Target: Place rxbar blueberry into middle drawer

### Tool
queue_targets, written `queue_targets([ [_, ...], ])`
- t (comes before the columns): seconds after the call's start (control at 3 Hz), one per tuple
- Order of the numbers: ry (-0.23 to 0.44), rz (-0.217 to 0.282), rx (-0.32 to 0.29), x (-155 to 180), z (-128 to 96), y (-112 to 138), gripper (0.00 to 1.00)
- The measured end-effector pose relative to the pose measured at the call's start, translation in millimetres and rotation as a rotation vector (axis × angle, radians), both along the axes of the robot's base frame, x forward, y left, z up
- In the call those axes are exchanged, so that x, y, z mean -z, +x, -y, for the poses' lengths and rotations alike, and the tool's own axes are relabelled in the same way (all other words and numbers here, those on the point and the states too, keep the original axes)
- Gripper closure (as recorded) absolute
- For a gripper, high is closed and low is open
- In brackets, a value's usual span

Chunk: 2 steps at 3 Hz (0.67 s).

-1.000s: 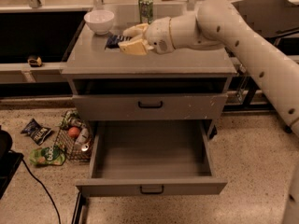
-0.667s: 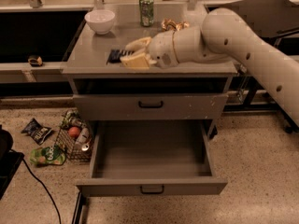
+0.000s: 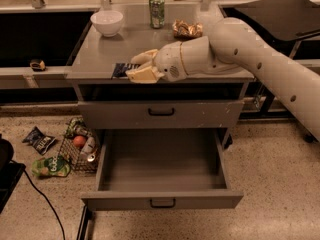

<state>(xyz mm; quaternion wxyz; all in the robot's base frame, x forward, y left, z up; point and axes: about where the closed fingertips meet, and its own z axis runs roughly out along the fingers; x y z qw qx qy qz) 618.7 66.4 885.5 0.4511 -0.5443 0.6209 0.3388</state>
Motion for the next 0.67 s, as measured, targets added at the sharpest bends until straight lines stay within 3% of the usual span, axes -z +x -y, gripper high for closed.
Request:
queue_targets([
  [0.33, -0.028, -0.006, 0.020, 25.5, 1.0, -6.1, 1.00],
  [0.67, -0.054, -0.051, 0.078, 77.0, 6.9, -25.5, 1.00],
])
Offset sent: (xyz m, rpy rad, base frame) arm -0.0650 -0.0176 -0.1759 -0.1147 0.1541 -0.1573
